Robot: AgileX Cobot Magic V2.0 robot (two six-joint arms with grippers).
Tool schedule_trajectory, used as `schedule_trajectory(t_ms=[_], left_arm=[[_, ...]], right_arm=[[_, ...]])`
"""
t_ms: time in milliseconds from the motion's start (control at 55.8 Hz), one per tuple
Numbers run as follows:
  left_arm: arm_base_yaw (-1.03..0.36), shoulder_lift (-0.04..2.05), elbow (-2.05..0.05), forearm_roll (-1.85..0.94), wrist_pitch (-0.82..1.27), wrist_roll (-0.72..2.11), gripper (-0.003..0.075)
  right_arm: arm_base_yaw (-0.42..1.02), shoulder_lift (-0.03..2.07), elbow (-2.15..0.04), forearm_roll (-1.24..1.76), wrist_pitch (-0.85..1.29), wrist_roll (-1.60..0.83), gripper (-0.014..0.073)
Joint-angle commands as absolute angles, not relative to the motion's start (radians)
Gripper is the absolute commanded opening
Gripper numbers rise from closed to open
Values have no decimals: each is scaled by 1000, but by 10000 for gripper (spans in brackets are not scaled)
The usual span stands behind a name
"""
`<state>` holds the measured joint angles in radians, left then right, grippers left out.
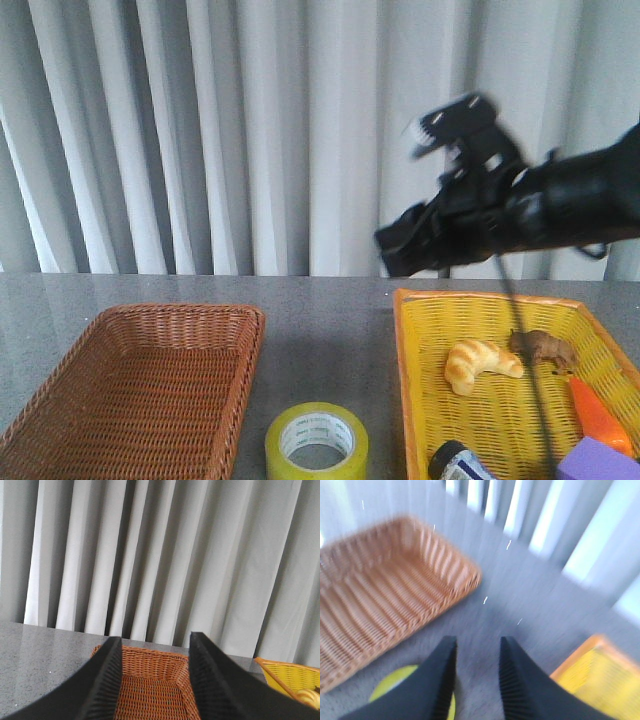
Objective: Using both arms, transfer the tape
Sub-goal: 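Open the right gripper and withdraw it upward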
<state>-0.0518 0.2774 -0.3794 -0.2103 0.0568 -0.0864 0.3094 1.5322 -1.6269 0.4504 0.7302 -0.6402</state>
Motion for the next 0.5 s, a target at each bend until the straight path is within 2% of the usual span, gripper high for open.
schedule_trajectory(t_ms=[0,161,484], left_arm=[[-52,291,-413,-215,0,-93,318],[-52,291,-412,-215,27,-93,318],[-52,291,-412,-215,47,-93,318]], right_arm=[[304,1384,-1610,448,663,-637,115],[304,1159,-1371,411,523,-637,-9],[304,749,-777,371,216,-549,-4]])
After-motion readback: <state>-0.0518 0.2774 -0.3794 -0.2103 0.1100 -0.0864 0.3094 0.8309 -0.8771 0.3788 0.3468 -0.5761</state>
